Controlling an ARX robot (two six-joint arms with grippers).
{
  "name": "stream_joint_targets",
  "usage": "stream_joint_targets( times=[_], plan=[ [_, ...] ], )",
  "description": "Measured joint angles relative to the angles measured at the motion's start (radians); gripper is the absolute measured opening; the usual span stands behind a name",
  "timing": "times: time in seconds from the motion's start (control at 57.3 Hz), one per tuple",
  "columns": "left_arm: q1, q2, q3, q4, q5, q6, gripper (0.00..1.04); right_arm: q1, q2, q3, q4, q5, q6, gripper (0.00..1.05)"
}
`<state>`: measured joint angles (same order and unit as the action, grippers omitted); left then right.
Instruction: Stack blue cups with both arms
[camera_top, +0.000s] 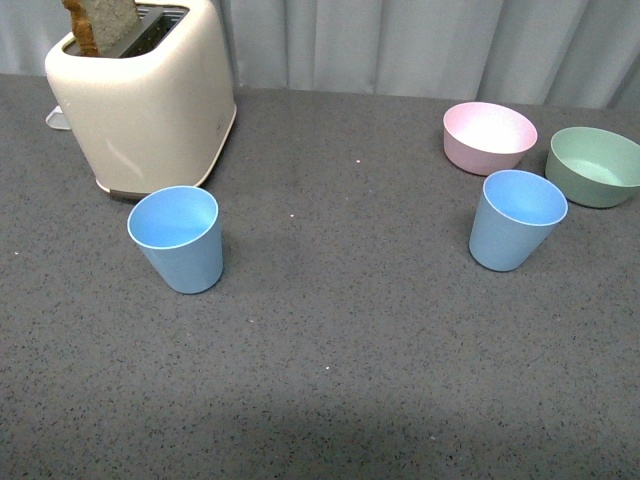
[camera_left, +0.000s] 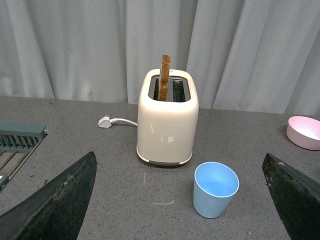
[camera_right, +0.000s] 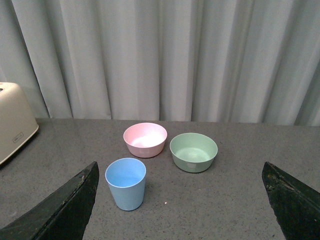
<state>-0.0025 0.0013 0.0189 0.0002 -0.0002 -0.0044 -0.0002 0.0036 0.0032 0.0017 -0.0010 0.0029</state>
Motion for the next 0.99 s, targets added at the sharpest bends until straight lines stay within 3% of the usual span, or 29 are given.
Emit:
stream_joint_targets(
  times=[0.995],
  plan=[
    [0.0, 0.0, 0.0, 0.0, 0.0, 0.0, 0.98, 0.0, 0.0, 0.0, 0.0, 0.0, 0.0, 0.95]
  ],
)
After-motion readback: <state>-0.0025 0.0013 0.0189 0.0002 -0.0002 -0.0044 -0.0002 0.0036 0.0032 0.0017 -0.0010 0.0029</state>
